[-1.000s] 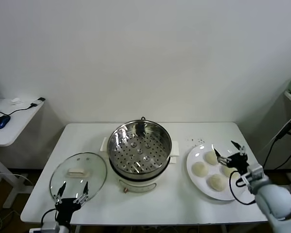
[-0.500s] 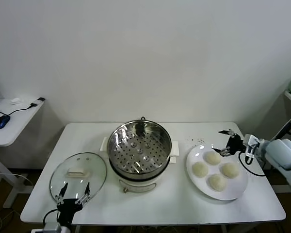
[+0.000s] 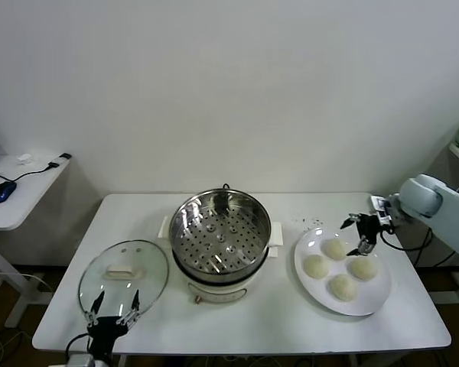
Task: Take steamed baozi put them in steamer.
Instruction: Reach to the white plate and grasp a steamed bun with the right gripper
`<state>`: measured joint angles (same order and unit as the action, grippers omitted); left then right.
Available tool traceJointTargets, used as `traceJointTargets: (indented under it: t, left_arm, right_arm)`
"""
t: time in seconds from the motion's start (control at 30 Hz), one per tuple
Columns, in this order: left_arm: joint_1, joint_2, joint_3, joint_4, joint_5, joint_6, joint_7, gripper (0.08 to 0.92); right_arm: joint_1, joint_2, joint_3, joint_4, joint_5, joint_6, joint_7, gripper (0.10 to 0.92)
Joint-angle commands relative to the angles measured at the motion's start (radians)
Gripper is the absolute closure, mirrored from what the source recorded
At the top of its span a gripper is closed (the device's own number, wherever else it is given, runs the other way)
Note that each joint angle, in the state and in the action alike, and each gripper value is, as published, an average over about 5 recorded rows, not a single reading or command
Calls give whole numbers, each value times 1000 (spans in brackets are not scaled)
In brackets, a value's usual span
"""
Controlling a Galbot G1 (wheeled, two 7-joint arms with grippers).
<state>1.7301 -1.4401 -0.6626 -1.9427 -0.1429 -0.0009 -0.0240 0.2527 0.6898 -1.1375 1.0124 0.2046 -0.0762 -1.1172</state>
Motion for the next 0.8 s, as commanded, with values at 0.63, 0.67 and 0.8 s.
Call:
traceJointTargets:
  t: [0.63,0.67,0.8]
  left_arm:
    - [13,-18,9,7,19,-10,-2,177]
    - [13,-18,9,7,19,-10,-2,177]
    - [12,-18,10,8,21,-12,-2,177]
  right_arm:
    - [-88,203,3,-257,-62,2,5,203]
    - [-94,207,11,-263,-68,2,12,203]
    - [-113,223,47,-289,-74,0,35,203]
